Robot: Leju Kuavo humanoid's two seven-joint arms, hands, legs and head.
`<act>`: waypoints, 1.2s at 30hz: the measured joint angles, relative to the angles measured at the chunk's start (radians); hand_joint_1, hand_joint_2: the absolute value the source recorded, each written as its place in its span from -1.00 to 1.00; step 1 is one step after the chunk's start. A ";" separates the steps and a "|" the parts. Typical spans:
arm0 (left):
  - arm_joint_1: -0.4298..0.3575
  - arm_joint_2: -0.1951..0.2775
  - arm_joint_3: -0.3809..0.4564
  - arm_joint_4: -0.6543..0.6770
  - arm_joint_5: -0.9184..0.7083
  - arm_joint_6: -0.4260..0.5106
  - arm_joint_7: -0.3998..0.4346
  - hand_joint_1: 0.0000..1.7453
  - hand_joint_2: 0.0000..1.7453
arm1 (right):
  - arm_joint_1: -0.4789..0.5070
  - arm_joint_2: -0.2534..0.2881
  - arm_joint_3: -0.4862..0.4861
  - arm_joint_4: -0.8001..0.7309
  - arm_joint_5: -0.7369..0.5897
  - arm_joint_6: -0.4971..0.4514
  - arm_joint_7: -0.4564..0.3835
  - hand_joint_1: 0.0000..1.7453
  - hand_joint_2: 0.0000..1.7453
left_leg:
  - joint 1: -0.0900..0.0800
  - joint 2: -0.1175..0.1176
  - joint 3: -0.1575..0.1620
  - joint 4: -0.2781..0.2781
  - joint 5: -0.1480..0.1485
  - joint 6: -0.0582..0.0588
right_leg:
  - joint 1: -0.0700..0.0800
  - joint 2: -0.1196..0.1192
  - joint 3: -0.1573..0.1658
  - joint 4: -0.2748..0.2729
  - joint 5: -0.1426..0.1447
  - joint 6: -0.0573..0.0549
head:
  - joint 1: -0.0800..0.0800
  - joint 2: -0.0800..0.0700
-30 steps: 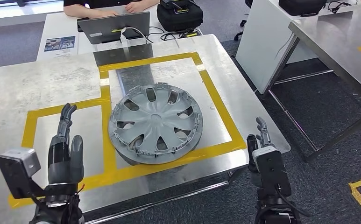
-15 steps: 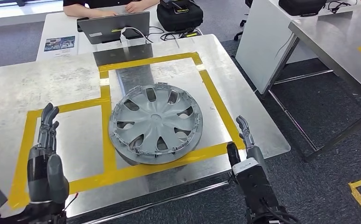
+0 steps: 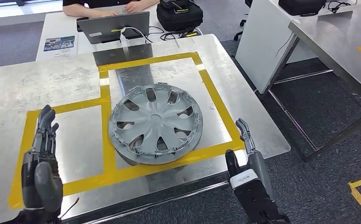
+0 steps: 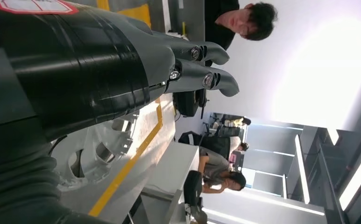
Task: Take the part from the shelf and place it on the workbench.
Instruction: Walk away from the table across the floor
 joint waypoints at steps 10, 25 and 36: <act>0.103 0.001 0.007 -0.078 -0.384 0.254 0.108 -1.00 -1.00 | 0.006 -0.012 0.014 -0.023 -0.009 -0.030 0.029 -1.00 -1.00 | 0.000 0.000 0.000 0.000 -0.001 0.000 | 0.000 0.000 0.000 -0.001 -0.001 0.001 | 0.000 0.000; 0.190 -0.002 0.007 -0.106 -0.572 0.273 0.231 -1.00 -1.00 | 0.046 -0.040 0.032 -0.080 0.042 -0.093 0.045 -1.00 -1.00 | 0.005 0.007 0.019 -0.029 0.022 0.033 | -0.008 -0.002 -0.054 0.207 -0.156 0.030 | 0.008 0.000; 0.194 0.000 0.003 -0.109 -0.570 0.273 0.231 -1.00 -1.00 | 0.054 -0.058 0.039 -0.096 0.039 -0.105 0.050 -1.00 -1.00 | 0.010 0.003 -0.033 0.018 0.029 -0.017 | -0.003 -0.003 0.086 0.002 -0.081 -0.013 | 0.017 0.000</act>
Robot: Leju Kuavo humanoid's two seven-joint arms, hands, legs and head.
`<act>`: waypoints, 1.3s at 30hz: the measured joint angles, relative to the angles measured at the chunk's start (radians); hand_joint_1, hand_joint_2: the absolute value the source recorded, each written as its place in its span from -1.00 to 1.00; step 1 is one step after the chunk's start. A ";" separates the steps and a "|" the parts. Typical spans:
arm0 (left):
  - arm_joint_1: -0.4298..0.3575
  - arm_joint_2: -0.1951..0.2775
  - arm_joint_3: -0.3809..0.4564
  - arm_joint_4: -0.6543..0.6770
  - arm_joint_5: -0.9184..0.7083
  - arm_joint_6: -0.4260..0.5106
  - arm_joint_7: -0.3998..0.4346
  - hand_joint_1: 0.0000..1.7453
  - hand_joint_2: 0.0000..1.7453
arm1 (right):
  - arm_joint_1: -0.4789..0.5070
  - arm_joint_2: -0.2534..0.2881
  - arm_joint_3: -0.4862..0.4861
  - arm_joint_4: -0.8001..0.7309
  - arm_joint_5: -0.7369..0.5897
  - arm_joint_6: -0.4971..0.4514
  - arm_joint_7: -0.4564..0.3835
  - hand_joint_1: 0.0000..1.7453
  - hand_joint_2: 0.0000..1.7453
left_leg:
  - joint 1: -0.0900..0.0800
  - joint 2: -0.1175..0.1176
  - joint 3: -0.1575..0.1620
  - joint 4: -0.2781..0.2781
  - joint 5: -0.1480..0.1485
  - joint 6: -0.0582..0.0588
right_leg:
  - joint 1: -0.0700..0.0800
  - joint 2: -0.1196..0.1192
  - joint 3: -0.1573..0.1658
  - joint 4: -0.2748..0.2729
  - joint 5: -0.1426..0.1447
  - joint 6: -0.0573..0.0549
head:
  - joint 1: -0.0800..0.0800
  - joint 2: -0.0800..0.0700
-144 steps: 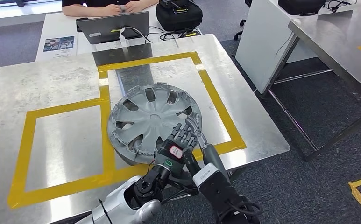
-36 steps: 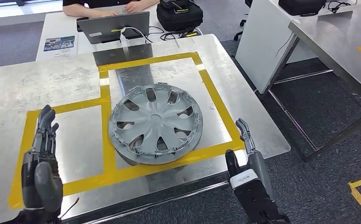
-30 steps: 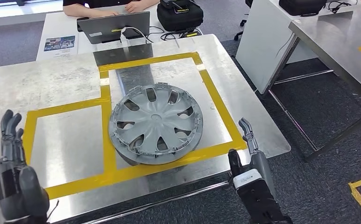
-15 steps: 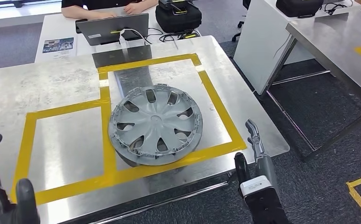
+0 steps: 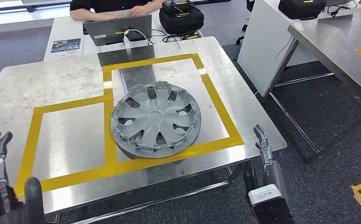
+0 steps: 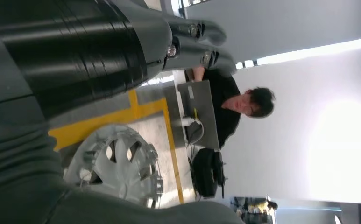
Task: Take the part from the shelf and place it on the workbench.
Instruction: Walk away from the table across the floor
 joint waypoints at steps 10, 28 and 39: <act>-0.014 0.018 -0.010 -0.003 -0.024 0.000 0.024 -1.00 -1.00 | 0.031 -0.002 -0.019 0.000 -0.115 -0.041 -0.029 -1.00 -1.00 | 0.006 0.000 0.117 0.082 -0.127 -0.013 | -0.005 -0.010 -0.097 0.014 0.085 -0.002 | -0.045 0.000; -0.022 0.026 -0.019 -0.003 0.073 0.000 0.020 -1.00 -1.00 | 0.052 -0.003 -0.060 0.000 -0.129 -0.020 -0.046 -1.00 -1.00 | -0.030 0.012 0.035 -0.013 -0.025 0.052 | 0.024 -0.009 -0.007 0.105 -0.042 -0.025 | -0.003 0.000; -0.025 0.040 -0.021 -0.002 0.118 0.000 0.001 -1.00 -1.00 | 0.048 -0.003 -0.062 0.002 -0.144 -0.010 -0.053 -1.00 -1.00 | 0.000 0.007 -0.027 0.250 -0.170 -0.007 | 0.015 -0.021 -0.016 -0.052 0.069 -0.028 | -0.021 0.000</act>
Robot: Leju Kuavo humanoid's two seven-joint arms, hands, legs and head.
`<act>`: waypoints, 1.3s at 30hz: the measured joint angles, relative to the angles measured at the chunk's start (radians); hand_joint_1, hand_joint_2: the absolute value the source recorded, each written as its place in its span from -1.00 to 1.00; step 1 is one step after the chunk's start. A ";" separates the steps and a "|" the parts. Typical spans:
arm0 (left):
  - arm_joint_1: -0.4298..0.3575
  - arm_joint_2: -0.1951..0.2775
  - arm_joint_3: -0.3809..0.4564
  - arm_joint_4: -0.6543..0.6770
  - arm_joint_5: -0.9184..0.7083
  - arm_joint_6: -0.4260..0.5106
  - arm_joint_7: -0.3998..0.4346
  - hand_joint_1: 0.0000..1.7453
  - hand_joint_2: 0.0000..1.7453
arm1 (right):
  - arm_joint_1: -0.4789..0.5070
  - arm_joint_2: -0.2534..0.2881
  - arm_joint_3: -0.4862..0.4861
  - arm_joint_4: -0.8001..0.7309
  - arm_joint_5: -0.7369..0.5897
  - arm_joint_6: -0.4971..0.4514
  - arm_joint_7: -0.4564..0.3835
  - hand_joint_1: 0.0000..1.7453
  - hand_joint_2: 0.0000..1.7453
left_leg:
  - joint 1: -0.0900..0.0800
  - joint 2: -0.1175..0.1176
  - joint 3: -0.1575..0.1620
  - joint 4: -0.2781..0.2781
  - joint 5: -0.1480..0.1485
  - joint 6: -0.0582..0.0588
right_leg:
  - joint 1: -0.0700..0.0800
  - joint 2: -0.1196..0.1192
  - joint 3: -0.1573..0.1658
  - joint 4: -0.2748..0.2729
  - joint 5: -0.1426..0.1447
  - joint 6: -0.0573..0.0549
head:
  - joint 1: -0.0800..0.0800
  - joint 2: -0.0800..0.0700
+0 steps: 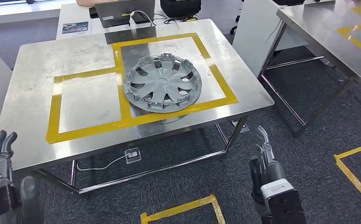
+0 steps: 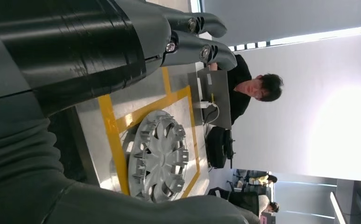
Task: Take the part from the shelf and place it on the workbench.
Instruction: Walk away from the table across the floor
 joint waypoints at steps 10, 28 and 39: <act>-0.010 0.006 0.000 0.000 0.003 -0.002 -0.001 -1.00 -1.00 | -0.002 0.000 0.000 0.005 -0.008 0.003 -0.013 -1.00 -1.00 | 0.015 -0.001 0.175 -0.244 0.013 0.029 | -0.025 0.004 -0.131 0.114 0.014 0.066 | 0.002 0.000; -0.013 0.010 -0.001 0.003 -0.004 -0.002 -0.001 -1.00 -1.00 | -0.006 0.000 0.000 0.009 -0.048 0.002 -0.025 -1.00 -1.00 | -0.007 -0.001 0.026 -0.077 -0.005 0.007 | 0.010 0.002 0.022 0.012 -0.024 -0.016 | 0.023 0.000; -0.010 0.015 -0.003 0.005 0.008 -0.002 -0.013 -1.00 -1.00 | -0.006 0.000 0.000 0.015 -0.060 0.001 -0.032 -1.00 -1.00 | 0.018 -0.010 0.096 -0.217 0.080 0.010 | -0.009 0.032 -0.038 0.084 -0.043 0.050 | 0.004 0.000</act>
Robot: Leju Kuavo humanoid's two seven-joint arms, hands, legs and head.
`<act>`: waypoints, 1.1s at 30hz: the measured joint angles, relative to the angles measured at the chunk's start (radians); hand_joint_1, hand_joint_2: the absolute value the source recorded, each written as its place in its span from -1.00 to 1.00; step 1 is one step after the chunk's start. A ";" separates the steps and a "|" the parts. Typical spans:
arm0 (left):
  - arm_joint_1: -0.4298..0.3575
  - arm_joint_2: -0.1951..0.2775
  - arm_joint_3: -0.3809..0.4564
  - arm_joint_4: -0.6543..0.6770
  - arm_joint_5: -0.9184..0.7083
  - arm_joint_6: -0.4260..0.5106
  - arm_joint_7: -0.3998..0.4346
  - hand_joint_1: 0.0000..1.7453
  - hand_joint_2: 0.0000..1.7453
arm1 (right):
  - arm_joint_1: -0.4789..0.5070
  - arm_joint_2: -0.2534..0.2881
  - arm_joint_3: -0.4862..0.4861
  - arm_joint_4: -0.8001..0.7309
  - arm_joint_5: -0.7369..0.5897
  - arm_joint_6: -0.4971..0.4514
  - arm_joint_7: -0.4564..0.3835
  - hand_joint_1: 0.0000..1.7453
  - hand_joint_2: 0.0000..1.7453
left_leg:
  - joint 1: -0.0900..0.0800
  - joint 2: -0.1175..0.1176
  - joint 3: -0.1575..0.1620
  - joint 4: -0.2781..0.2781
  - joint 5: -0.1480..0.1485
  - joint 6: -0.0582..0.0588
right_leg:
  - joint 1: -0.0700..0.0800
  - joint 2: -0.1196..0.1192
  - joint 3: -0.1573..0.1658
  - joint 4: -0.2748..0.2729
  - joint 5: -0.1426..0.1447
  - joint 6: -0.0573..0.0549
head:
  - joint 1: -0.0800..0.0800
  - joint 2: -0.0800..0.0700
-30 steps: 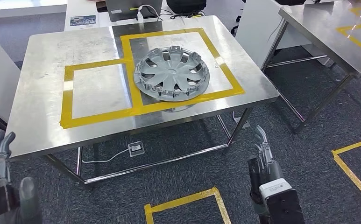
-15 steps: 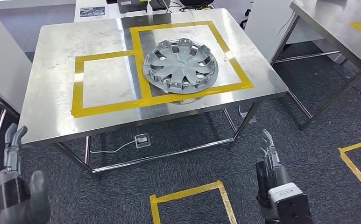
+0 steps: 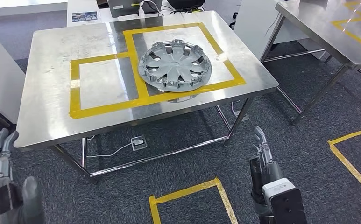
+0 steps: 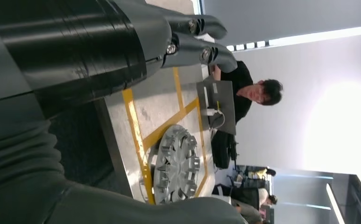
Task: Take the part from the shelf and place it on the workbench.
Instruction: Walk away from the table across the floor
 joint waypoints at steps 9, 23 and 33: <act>0.000 0.000 -0.001 0.000 0.012 0.000 -0.007 -1.00 -1.00 | 0.002 0.000 0.000 0.003 -0.005 -0.002 0.001 -1.00 -1.00 | -0.014 0.063 -0.021 -0.002 0.015 0.024 | 0.004 -0.022 -0.049 0.155 -0.073 -0.006 | 0.045 0.000; 0.001 0.005 -0.004 0.000 0.020 0.000 -0.014 -1.00 -1.00 | 0.000 0.000 0.000 0.005 -0.007 -0.003 0.001 -1.00 -1.00 | -0.013 0.008 -0.108 0.201 -0.061 -0.018 | 0.017 0.035 0.045 -0.045 0.015 -0.054 | 0.010 0.000; -0.010 0.009 -0.010 -0.002 0.105 -0.024 -0.061 -1.00 -1.00 | -0.004 0.000 0.000 0.006 -0.018 -0.004 0.000 -1.00 -1.00 | -0.001 -0.016 0.009 -0.029 0.013 0.013 | 0.007 0.048 -0.046 0.068 -0.027 0.003 | 0.011 0.000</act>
